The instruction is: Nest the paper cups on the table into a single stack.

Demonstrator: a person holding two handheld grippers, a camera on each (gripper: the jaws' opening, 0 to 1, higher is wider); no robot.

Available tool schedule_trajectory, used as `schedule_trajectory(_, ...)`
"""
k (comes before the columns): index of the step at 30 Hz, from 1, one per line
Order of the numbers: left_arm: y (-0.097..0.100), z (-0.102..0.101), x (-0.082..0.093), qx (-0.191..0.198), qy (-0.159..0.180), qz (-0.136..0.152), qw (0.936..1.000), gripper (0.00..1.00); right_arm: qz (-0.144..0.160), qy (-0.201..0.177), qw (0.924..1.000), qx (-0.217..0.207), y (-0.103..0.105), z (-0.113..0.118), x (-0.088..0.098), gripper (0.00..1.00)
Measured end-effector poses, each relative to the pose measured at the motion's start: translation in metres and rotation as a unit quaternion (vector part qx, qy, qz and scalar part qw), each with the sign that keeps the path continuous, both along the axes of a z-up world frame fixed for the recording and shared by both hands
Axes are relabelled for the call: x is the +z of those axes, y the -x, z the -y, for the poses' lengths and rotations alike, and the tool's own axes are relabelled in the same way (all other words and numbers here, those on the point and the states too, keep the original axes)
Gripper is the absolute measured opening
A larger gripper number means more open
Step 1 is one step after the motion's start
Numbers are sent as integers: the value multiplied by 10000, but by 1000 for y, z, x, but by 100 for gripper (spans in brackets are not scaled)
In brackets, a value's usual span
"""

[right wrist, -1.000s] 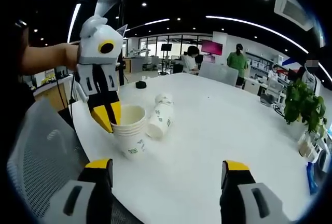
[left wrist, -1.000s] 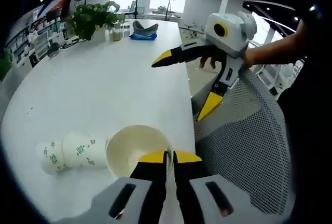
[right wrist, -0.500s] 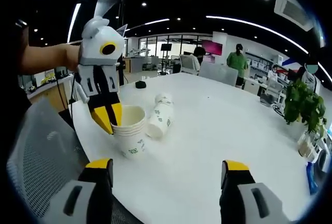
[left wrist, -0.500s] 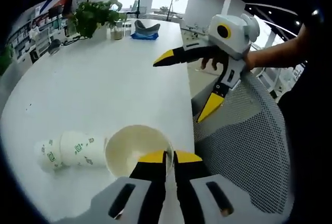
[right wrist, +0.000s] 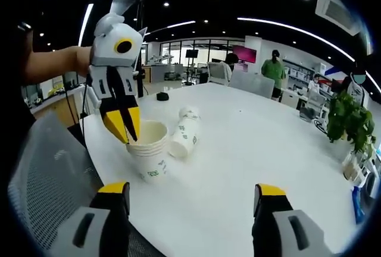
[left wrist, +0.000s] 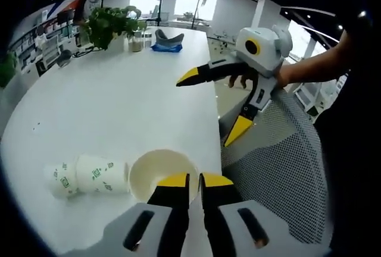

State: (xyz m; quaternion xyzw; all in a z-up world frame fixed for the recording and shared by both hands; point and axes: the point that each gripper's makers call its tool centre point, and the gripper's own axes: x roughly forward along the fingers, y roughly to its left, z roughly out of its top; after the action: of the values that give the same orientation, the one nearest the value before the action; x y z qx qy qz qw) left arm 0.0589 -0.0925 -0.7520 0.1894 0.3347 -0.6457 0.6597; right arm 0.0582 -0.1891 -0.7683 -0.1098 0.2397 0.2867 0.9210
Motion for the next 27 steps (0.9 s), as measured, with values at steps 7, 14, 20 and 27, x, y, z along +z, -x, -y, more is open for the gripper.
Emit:
schedule_trajectory(7,-18,-10,8,193,60,125,9997,5,-14,12,10000,-3,0,1,-1,87)
schedule_trajectory(14,-41,-19,17,495,174,196,9984,5,-24,27,10000,-9,0,1,-1,86)
schedule_trajectory(20,-58,-26,11,666,129,146,9976,7,-36,38,10000,-27,0,2,-2,86)
schedule_trajectory(27,-80,-34,-5,695,-22,133,9975,9,-36,44,10000,-43,0,2,-2,86)
